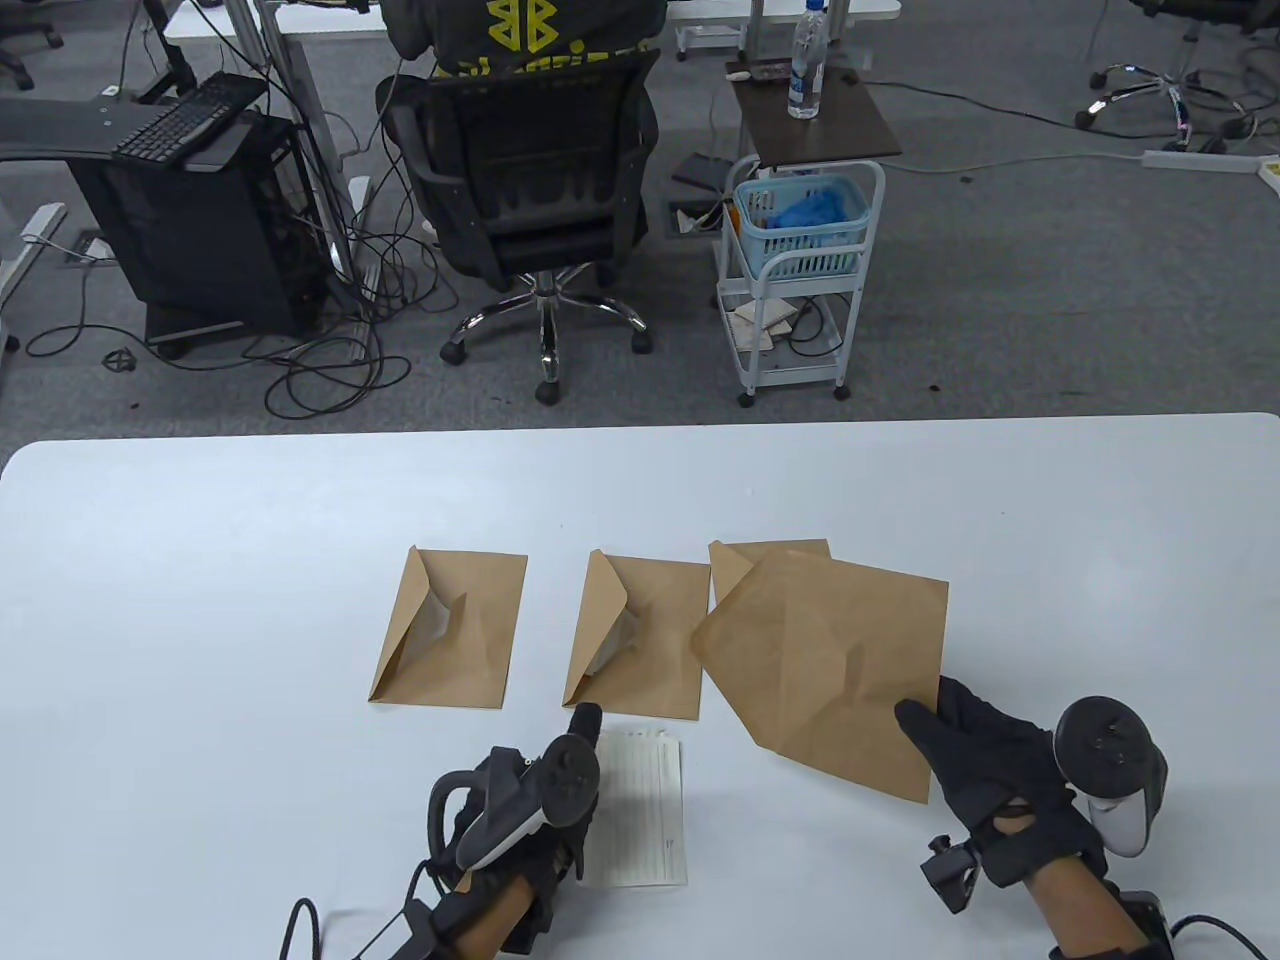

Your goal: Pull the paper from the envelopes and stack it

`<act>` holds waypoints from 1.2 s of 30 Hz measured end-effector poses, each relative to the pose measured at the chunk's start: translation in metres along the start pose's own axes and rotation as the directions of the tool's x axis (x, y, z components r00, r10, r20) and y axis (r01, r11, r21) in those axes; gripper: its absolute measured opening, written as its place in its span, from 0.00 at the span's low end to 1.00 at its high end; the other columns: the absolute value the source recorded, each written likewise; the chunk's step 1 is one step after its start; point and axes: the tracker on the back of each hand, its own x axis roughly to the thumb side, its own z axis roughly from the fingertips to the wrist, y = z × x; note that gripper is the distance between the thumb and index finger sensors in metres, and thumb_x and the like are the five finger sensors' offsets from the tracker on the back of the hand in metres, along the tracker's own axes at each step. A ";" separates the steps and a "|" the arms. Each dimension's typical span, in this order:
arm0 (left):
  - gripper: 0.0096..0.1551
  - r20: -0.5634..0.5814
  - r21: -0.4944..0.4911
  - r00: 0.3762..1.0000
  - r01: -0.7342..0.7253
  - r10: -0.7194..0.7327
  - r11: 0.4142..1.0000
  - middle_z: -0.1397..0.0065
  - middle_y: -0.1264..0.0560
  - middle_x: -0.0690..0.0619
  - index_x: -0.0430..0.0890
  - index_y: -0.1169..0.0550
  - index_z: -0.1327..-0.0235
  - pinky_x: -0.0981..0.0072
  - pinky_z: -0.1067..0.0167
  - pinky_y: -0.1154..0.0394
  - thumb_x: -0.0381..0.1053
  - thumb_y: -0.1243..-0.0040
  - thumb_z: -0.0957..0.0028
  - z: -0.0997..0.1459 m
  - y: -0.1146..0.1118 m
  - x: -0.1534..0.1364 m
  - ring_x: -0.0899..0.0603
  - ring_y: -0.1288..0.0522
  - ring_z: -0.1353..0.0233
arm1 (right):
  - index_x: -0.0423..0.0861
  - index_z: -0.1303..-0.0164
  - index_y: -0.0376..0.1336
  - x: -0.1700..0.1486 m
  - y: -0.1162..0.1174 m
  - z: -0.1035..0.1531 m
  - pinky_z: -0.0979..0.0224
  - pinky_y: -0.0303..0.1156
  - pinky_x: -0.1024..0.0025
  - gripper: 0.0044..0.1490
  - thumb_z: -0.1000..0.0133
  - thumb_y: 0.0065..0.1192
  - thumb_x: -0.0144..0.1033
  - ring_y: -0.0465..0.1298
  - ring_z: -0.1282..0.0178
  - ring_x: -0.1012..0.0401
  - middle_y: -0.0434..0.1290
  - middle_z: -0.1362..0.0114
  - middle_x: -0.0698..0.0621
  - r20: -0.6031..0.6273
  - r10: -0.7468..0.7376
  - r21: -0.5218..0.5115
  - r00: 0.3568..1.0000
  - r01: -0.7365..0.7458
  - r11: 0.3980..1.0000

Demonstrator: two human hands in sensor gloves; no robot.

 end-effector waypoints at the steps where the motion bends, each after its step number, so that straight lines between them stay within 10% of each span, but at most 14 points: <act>1: 0.45 0.005 0.010 0.999 0.032 -0.032 0.999 0.54 0.14 0.58 0.63 0.44 0.25 0.42 0.33 0.31 0.52 0.32 0.50 0.001 0.000 0.003 0.45 0.12 0.48 | 0.42 0.39 0.70 0.000 0.001 0.000 0.49 0.82 0.56 0.25 0.44 0.65 0.39 0.90 0.60 0.56 0.85 0.49 0.44 0.001 0.002 0.002 1.000 -0.002 1.000; 7: 0.24 0.021 0.009 0.985 0.173 -0.173 0.985 0.52 0.13 0.57 0.57 0.18 0.40 0.39 0.32 0.33 0.54 0.30 0.51 -0.003 -0.004 0.014 0.43 0.14 0.45 | 0.42 0.39 0.70 -0.001 0.003 -0.001 0.48 0.82 0.56 0.25 0.44 0.65 0.39 0.90 0.60 0.56 0.85 0.49 0.44 0.001 0.009 0.006 1.000 -0.009 1.000; 14: 0.29 0.009 -0.045 0.977 0.214 -0.214 0.976 0.19 0.35 0.45 0.61 0.23 0.35 0.31 0.24 0.48 0.59 0.31 0.52 -0.002 -0.008 0.018 0.32 0.35 0.20 | 0.42 0.39 0.70 -0.002 0.004 -0.001 0.48 0.82 0.55 0.25 0.44 0.64 0.39 0.90 0.59 0.55 0.84 0.48 0.44 -0.005 0.010 0.012 1.000 -0.010 1.000; 24: 0.33 0.031 -0.073 0.990 0.142 -0.140 0.987 0.20 0.33 0.46 0.61 0.28 0.29 0.32 0.24 0.47 0.60 0.35 0.51 -0.002 -0.005 0.014 0.33 0.34 0.20 | 0.42 0.39 0.70 -0.002 0.007 -0.001 0.47 0.81 0.55 0.25 0.44 0.64 0.39 0.89 0.59 0.55 0.84 0.48 0.44 -0.012 0.005 0.030 1.000 -0.005 1.000; 36: 0.49 -0.028 0.206 0.991 0.135 -0.132 0.969 0.12 0.60 0.46 0.65 0.53 0.19 0.30 0.23 0.67 0.70 0.45 0.51 -0.002 0.046 -0.021 0.30 0.61 0.12 | 0.41 0.39 0.70 -0.001 0.007 0.001 0.48 0.82 0.55 0.25 0.44 0.64 0.39 0.90 0.59 0.55 0.84 0.48 0.44 -0.039 -0.041 0.040 0.998 0.043 0.998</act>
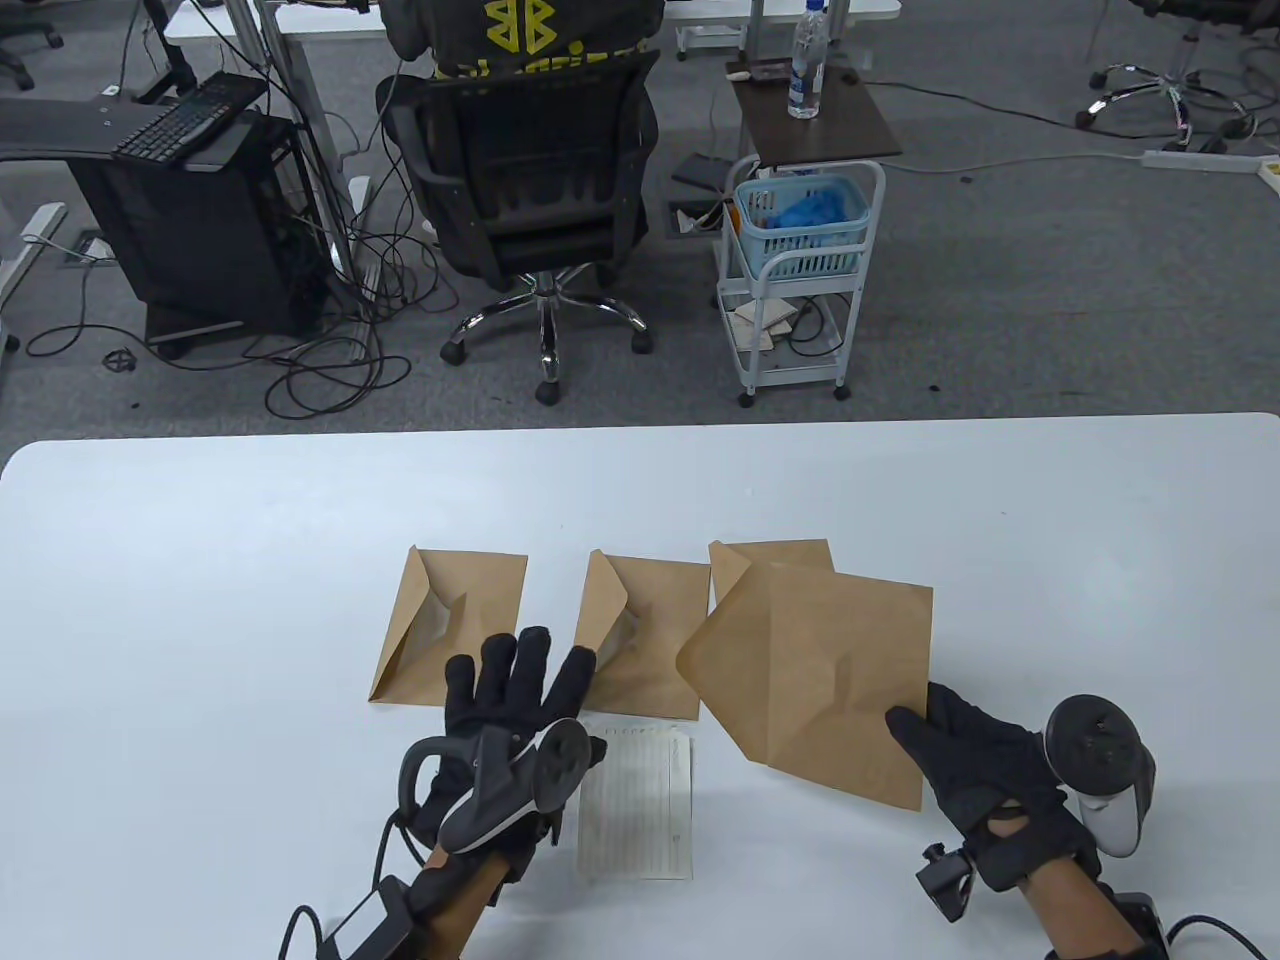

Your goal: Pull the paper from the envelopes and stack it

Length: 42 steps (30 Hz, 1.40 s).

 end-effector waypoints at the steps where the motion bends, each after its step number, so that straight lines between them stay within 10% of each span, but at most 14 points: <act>1: 0.50 -0.011 0.007 1.000 -0.013 0.013 1.000 0.13 0.62 0.46 0.65 0.53 0.19 0.30 0.23 0.67 0.70 0.45 0.51 0.000 -0.002 -0.004 0.30 0.62 0.13 | 0.41 0.39 0.70 0.000 0.000 0.000 0.48 0.82 0.56 0.25 0.44 0.64 0.39 0.90 0.59 0.55 0.84 0.48 0.44 -0.002 -0.003 0.000 1.000 0.003 1.000; 26: 0.49 0.011 -0.015 0.999 -0.036 0.036 0.999 0.13 0.60 0.45 0.64 0.51 0.19 0.31 0.23 0.67 0.70 0.47 0.51 0.019 -0.033 -0.007 0.31 0.61 0.13 | 0.30 0.27 0.56 0.000 0.023 0.007 0.57 0.87 0.67 0.41 0.46 0.68 0.32 0.91 0.72 0.66 0.84 0.52 0.42 -0.203 0.162 0.192 0.966 -0.123 0.974; 33: 0.49 0.016 -0.024 0.999 -0.034 0.035 0.999 0.13 0.60 0.45 0.64 0.51 0.19 0.31 0.23 0.67 0.70 0.47 0.51 0.020 -0.033 -0.005 0.31 0.60 0.13 | 0.33 0.24 0.37 -0.012 0.033 0.003 0.56 0.88 0.70 0.56 0.48 0.70 0.28 0.92 0.73 0.69 0.81 0.46 0.38 -0.234 0.375 0.306 0.897 -0.298 0.904; 42: 0.46 0.032 -0.032 0.999 -0.028 0.029 0.999 0.13 0.59 0.44 0.66 0.49 0.19 0.31 0.23 0.67 0.70 0.47 0.51 0.020 -0.033 -0.001 0.31 0.60 0.13 | 0.47 0.22 0.49 -0.022 0.040 -0.002 0.55 0.89 0.70 0.48 0.48 0.72 0.28 0.92 0.71 0.70 0.79 0.43 0.32 -0.184 0.655 0.341 0.733 -0.578 0.742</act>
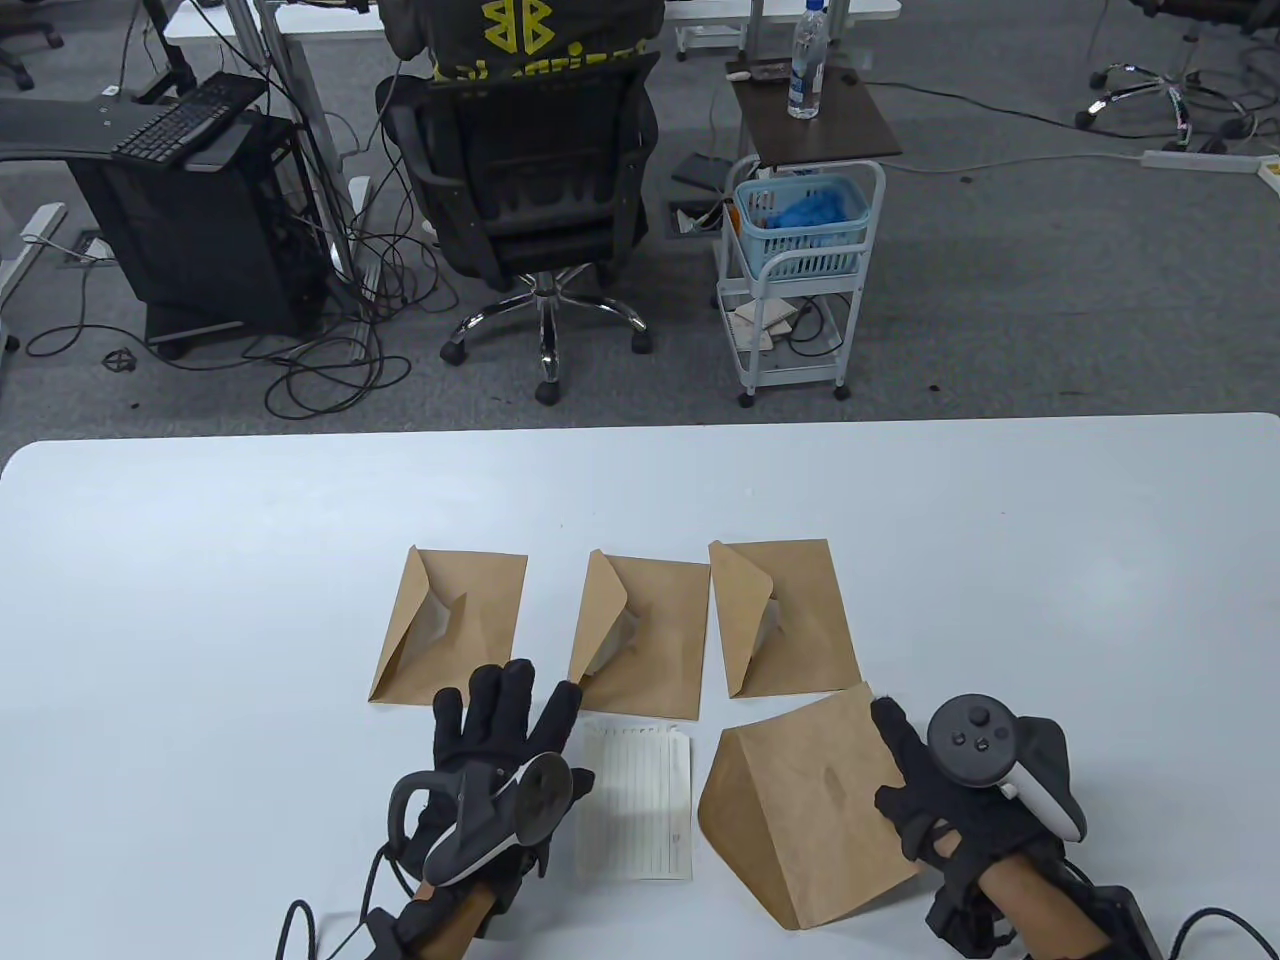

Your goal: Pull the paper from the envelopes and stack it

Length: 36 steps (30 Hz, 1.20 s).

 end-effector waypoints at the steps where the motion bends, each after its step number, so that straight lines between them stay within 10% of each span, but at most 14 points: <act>1: 0.46 0.001 0.001 1.000 0.001 -0.001 1.000 0.13 0.59 0.44 0.66 0.49 0.19 0.31 0.23 0.67 0.70 0.47 0.51 0.000 0.000 0.000 0.31 0.60 0.13 | 0.45 0.23 0.54 0.001 0.002 -0.001 0.55 0.89 0.70 0.44 0.48 0.72 0.29 0.92 0.72 0.70 0.79 0.43 0.32 -0.005 0.041 -0.007 0.999 -0.041 0.999; 14: 0.45 0.001 0.000 1.000 -0.002 0.002 1.000 0.13 0.59 0.44 0.65 0.47 0.19 0.31 0.23 0.67 0.70 0.47 0.51 0.000 -0.001 0.002 0.31 0.60 0.13 | 0.43 0.33 0.68 0.019 0.021 -0.007 0.38 0.77 0.49 0.37 0.48 0.73 0.51 0.86 0.56 0.59 0.74 0.37 0.37 -0.058 0.501 -0.002 0.863 -0.502 0.865; 27: 0.45 -0.002 0.003 1.000 -0.002 0.002 1.000 0.13 0.59 0.44 0.65 0.47 0.19 0.31 0.23 0.67 0.70 0.47 0.51 0.000 -0.001 0.002 0.31 0.60 0.13 | 0.41 0.31 0.67 0.012 0.012 -0.014 0.37 0.75 0.47 0.38 0.46 0.70 0.51 0.86 0.52 0.55 0.73 0.35 0.36 -0.041 0.382 0.068 0.923 -0.379 0.923; 36: 0.46 0.006 0.009 1.000 0.003 -0.003 1.000 0.13 0.58 0.45 0.65 0.47 0.19 0.31 0.23 0.67 0.70 0.46 0.51 0.000 0.000 0.004 0.31 0.59 0.12 | 0.42 0.29 0.66 0.032 -0.016 -0.038 0.34 0.72 0.42 0.40 0.46 0.70 0.52 0.84 0.43 0.48 0.72 0.31 0.34 -0.107 0.323 -0.072 0.940 -0.331 0.941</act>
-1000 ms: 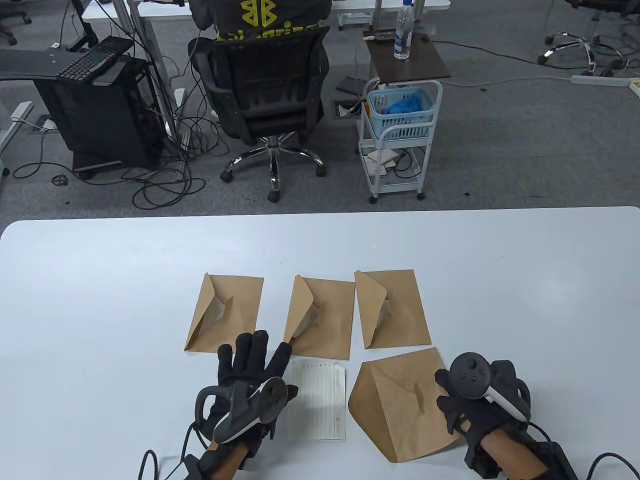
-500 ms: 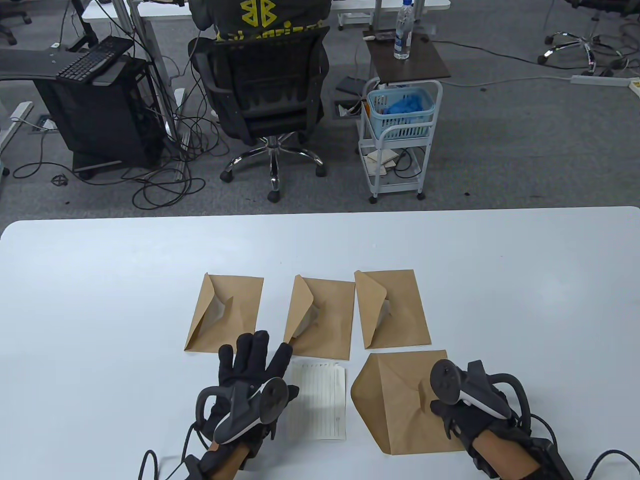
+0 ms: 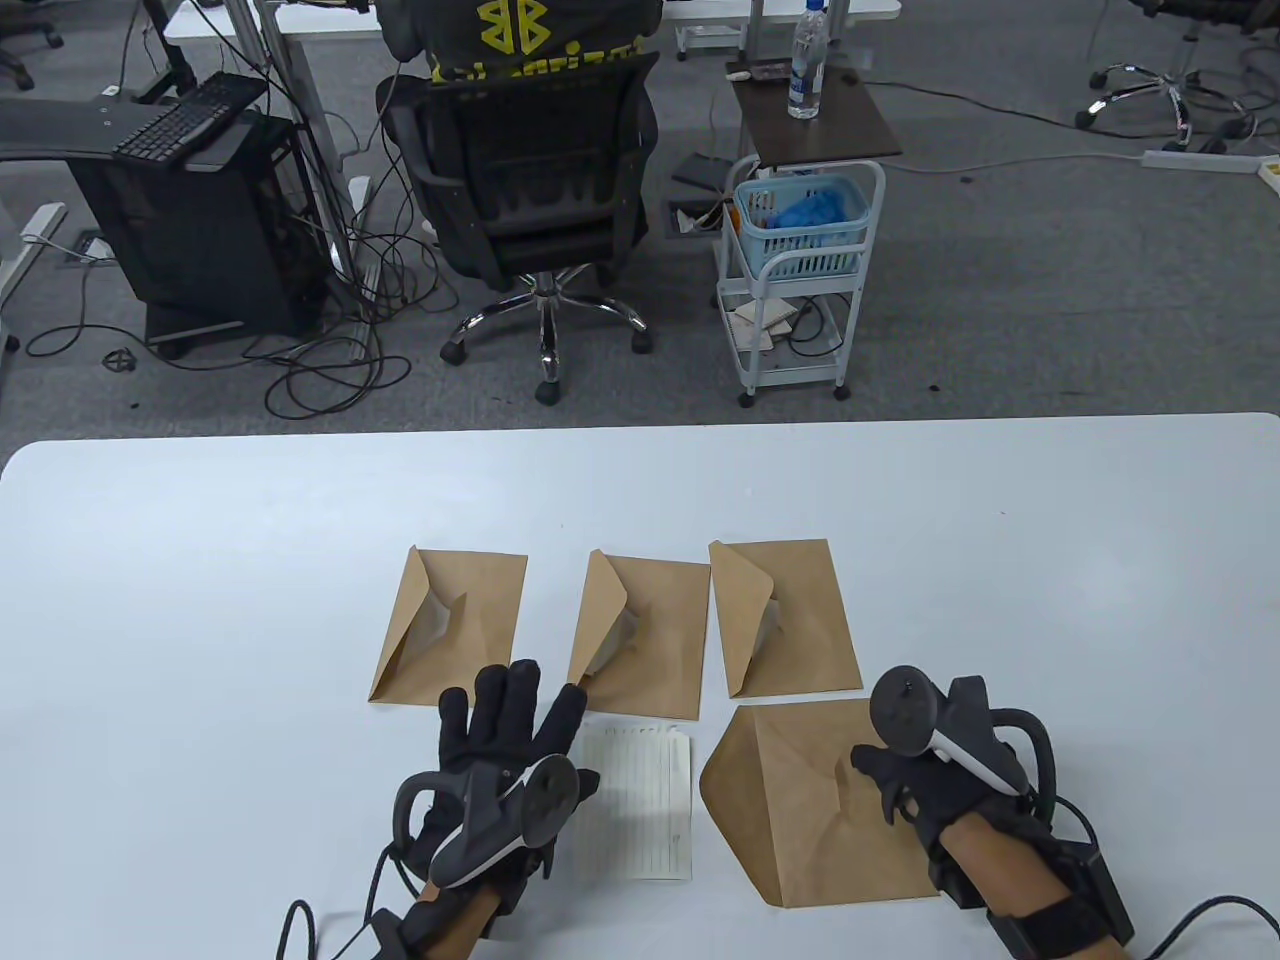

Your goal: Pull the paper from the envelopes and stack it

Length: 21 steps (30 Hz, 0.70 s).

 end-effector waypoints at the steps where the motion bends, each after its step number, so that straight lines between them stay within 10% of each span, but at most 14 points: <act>1: 0.46 0.000 0.001 1.000 0.000 0.000 1.000 0.13 0.58 0.45 0.65 0.47 0.19 0.31 0.23 0.67 0.70 0.47 0.51 0.000 0.000 0.000 0.31 0.59 0.12 | 0.42 0.29 0.66 0.003 -0.003 -0.004 0.34 0.72 0.42 0.40 0.46 0.70 0.52 0.83 0.42 0.47 0.72 0.30 0.34 -0.006 -0.015 -0.013 1.000 0.015 1.000; 11: 0.49 -0.006 -0.003 1.000 0.000 0.000 1.000 0.13 0.59 0.46 0.65 0.53 0.19 0.31 0.23 0.67 0.70 0.47 0.51 0.000 0.000 -0.002 0.31 0.60 0.12 | 0.43 0.25 0.62 0.043 -0.026 -0.062 0.29 0.65 0.35 0.43 0.47 0.70 0.53 0.74 0.30 0.38 0.65 0.24 0.33 -0.084 -0.049 -0.097 0.995 0.041 0.994; 21: 0.49 -0.009 0.001 1.000 0.003 -0.003 1.000 0.13 0.60 0.45 0.65 0.53 0.19 0.31 0.23 0.67 0.70 0.47 0.51 0.000 0.001 -0.003 0.31 0.60 0.12 | 0.38 0.20 0.53 0.036 -0.007 -0.119 0.29 0.65 0.34 0.54 0.48 0.70 0.56 0.71 0.28 0.34 0.61 0.23 0.29 -0.291 -0.060 0.054 0.955 0.079 0.995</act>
